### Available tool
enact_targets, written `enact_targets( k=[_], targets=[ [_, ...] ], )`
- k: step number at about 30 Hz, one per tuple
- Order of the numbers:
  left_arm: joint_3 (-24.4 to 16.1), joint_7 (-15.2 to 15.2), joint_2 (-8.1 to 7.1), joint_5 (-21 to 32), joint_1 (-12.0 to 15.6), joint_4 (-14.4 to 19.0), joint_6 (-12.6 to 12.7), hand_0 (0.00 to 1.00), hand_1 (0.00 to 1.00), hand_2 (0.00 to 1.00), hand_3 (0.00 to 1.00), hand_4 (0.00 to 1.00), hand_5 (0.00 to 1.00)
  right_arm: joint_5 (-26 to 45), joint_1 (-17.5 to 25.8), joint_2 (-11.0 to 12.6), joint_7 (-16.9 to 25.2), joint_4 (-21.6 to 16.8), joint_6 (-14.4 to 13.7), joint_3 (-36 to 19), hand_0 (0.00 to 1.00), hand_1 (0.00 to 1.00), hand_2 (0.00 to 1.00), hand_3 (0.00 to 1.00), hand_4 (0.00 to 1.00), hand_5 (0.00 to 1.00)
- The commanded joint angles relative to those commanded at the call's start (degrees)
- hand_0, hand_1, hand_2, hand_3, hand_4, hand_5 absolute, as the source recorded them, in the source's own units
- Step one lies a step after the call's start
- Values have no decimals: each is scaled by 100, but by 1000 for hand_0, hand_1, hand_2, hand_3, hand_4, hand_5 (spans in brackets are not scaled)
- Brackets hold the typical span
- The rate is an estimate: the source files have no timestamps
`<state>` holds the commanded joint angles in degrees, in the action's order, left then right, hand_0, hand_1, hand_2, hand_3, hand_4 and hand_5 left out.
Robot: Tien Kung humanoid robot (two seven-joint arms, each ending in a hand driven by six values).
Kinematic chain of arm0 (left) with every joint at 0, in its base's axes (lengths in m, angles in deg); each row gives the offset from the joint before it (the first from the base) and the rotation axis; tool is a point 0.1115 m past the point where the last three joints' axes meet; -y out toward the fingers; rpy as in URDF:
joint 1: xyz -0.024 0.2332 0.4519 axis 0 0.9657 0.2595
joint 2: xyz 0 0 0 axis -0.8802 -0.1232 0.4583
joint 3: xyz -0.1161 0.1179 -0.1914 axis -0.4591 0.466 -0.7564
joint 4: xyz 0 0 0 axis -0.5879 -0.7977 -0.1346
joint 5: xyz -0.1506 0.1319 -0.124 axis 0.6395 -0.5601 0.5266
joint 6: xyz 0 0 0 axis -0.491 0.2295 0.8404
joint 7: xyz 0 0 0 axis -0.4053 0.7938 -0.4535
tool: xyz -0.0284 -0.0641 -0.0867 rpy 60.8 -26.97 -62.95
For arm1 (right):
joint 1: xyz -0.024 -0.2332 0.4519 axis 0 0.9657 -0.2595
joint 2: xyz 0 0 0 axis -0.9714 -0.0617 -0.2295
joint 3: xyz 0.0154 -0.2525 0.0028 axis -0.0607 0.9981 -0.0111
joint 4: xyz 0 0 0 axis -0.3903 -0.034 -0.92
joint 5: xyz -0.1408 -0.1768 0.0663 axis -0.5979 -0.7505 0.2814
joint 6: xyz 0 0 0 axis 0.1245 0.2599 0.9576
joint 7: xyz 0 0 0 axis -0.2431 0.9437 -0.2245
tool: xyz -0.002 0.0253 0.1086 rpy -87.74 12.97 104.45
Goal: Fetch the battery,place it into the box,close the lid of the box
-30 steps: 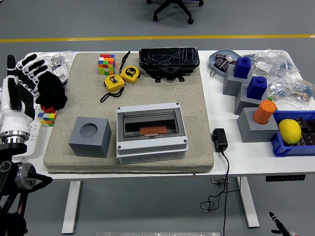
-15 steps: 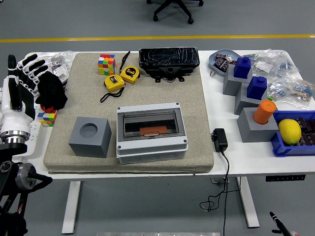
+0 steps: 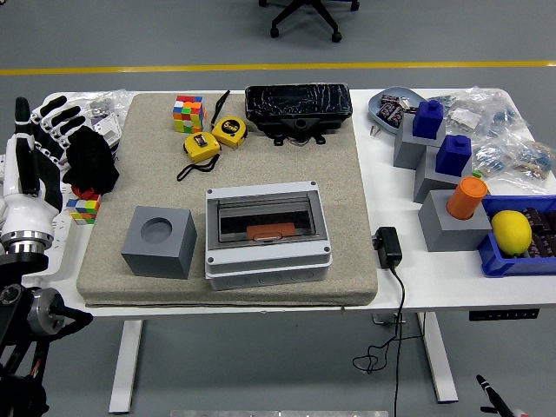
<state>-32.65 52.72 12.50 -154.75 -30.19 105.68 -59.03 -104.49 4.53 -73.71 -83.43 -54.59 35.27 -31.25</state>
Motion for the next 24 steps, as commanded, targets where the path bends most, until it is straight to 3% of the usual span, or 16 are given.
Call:
enact_targets(
  k=[24],
  targets=[
    [-28, -26, -6, -71, -8, 18, 17, 643, 671, 654, 677, 998, 998, 26, -9, 1, 6, 0, -5, 18, 930, 788, 739, 780, 998, 998]
  ],
)
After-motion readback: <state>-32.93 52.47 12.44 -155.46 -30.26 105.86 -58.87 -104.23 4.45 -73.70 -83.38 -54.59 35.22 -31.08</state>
